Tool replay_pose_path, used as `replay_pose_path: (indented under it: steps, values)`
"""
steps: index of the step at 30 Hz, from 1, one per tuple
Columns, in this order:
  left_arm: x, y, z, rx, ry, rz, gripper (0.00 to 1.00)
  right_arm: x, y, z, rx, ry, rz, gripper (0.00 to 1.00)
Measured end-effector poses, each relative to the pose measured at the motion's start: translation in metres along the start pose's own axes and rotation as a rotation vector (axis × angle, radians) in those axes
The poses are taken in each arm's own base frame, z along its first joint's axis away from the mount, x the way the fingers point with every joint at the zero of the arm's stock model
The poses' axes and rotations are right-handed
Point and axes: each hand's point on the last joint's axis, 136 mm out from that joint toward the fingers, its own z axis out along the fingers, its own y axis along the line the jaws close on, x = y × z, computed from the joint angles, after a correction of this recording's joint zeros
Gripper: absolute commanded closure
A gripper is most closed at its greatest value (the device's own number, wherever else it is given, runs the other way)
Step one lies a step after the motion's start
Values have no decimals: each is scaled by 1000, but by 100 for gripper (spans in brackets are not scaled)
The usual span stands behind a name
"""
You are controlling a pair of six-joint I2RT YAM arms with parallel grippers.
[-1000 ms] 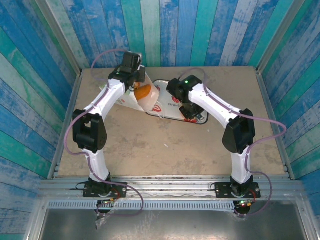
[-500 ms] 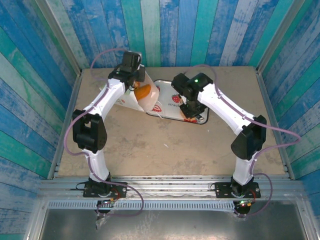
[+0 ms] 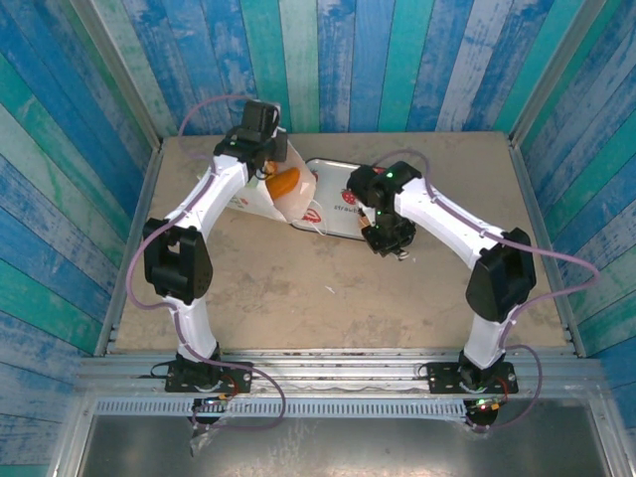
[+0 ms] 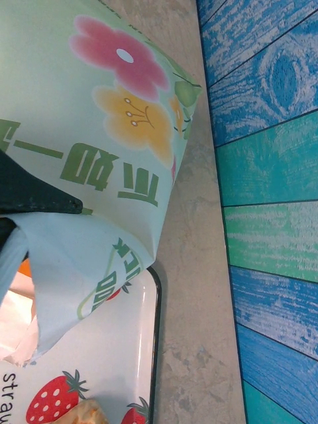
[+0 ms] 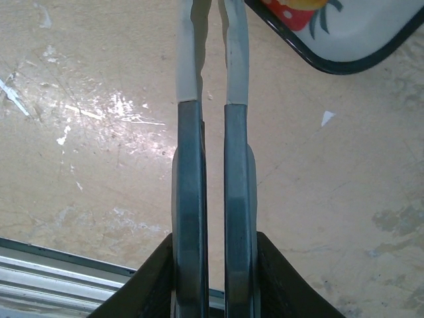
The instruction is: Take the fake bread out of the paper bag
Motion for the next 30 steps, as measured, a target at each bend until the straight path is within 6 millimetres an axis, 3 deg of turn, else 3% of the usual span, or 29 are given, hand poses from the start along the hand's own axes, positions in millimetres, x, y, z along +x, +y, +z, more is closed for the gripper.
replay_pose_path:
  steps: [11, 17, 26, 30]
  values:
    - [0, 0, 0, -3, 2, 1, 99, 3, -40, 7, 18, 22, 111, 70]
    - [0, 1, 0, -4, 2, 4, 99, -11, -61, 7, 26, -27, 166, 70]
    - [2, 1, 0, -7, 10, 31, 99, -26, -62, 2, 27, -73, 163, 70]
    - [3, 1, -1, -7, 18, 53, 99, -33, -54, -7, -26, -103, 162, 70]
